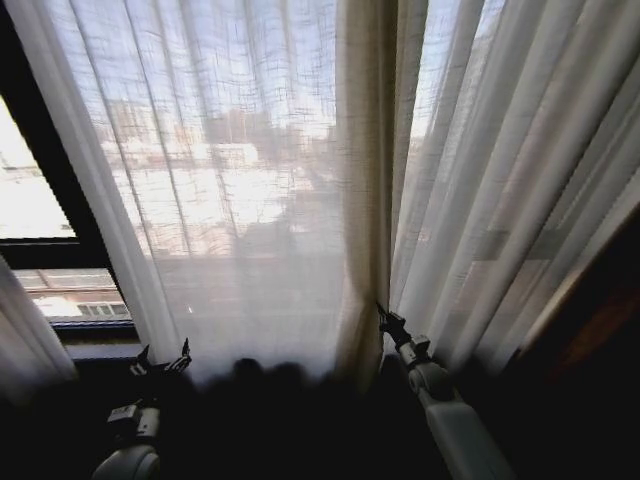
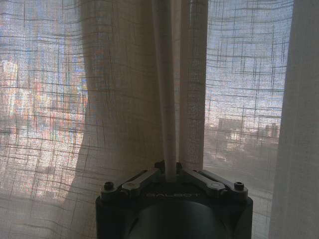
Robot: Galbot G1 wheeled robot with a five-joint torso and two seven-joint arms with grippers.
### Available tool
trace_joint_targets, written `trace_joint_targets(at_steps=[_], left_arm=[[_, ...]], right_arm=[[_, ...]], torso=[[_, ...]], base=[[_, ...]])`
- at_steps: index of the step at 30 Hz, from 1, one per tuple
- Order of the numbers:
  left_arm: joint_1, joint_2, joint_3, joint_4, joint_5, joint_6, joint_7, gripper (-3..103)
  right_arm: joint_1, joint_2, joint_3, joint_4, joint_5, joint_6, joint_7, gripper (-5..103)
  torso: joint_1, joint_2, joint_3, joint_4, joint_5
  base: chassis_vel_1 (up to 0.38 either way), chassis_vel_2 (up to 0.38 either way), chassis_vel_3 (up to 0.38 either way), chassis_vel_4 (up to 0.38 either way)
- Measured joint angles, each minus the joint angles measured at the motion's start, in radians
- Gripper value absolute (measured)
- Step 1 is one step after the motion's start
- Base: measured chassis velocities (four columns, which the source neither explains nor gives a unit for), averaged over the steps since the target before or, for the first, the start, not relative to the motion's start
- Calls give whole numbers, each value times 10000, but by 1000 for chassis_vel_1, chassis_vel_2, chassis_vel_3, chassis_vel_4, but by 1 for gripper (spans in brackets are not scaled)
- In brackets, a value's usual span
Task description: Open the curtains by pulling them apart, changing their state from closed to fully open.
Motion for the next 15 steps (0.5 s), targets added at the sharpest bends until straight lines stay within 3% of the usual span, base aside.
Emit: trace_joint_targets(at_steps=[15], left_arm=[[0, 0, 0, 0, 0, 0, 0, 100]], right_arm=[[-33, -24, 93, -41, 83, 44, -80, 0]], torso=[[2, -2, 1, -3, 4]], base=[[-360, -357, 354, 357]])
